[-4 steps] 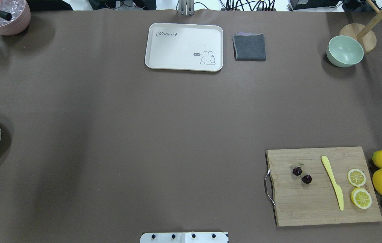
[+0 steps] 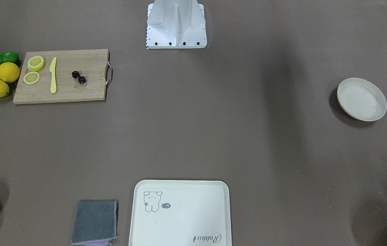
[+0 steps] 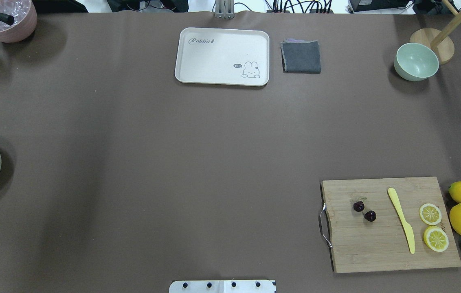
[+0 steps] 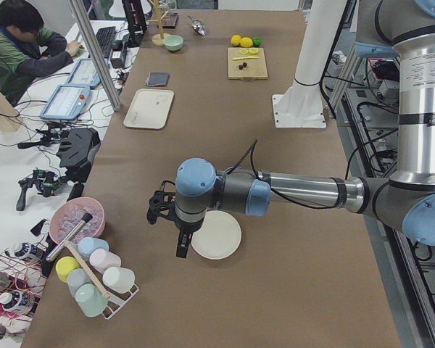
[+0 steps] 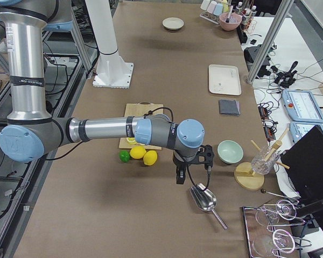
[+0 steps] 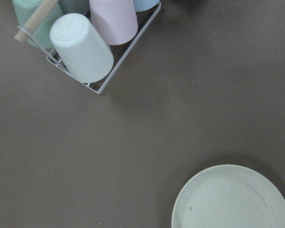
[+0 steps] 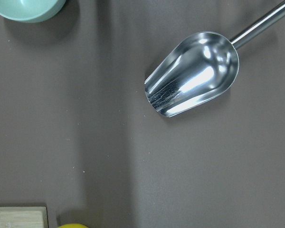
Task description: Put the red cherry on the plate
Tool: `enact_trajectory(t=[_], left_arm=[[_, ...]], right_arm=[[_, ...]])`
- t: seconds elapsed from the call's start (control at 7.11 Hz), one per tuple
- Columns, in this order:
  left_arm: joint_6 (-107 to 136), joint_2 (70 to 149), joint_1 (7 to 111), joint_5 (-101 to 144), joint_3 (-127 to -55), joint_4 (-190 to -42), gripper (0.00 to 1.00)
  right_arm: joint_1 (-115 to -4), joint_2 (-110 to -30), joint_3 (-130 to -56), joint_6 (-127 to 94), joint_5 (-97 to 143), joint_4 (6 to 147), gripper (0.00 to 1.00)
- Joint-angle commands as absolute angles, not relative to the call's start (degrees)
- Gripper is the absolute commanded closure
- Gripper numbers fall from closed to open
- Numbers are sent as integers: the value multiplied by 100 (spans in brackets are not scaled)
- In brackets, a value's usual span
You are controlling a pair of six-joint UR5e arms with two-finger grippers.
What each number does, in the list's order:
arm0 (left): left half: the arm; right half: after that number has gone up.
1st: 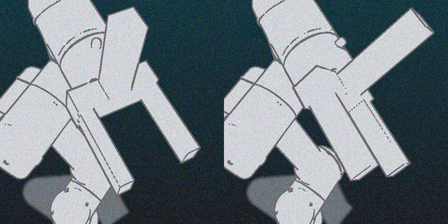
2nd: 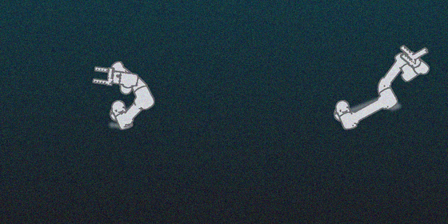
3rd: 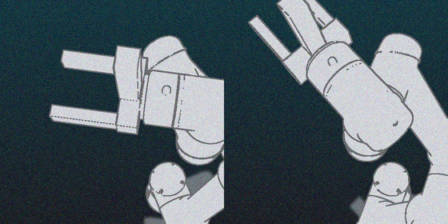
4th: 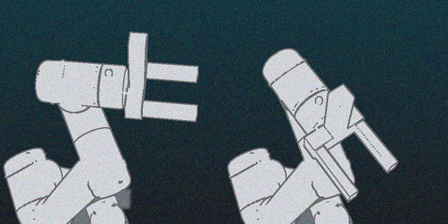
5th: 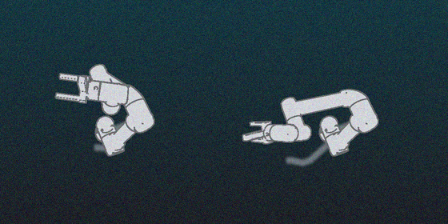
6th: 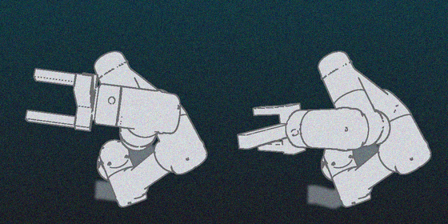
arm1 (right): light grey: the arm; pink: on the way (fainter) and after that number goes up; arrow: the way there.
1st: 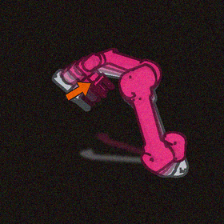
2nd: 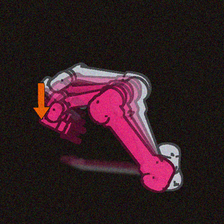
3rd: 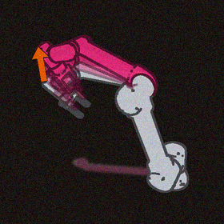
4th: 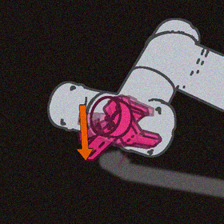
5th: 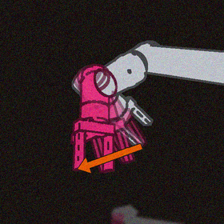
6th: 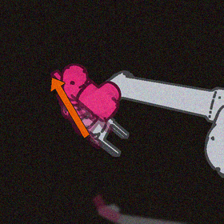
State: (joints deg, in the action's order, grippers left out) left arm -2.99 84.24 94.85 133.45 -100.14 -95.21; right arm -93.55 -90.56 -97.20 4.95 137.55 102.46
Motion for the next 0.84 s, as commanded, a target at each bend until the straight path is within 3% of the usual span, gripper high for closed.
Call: enact_trajectory(t=[0.0, 0.7], left_arm=[[-299, 8376, 9483, 13333, -9993, -9527, 2], [-325, 8288, 9475, 13351, -9993, -9536, 2]], right_arm=[[-9352, -9088, -9721, 501, 13755, 10248, 0], [-9352, -9062, -9712, 466, 13737, 10248, 0]])
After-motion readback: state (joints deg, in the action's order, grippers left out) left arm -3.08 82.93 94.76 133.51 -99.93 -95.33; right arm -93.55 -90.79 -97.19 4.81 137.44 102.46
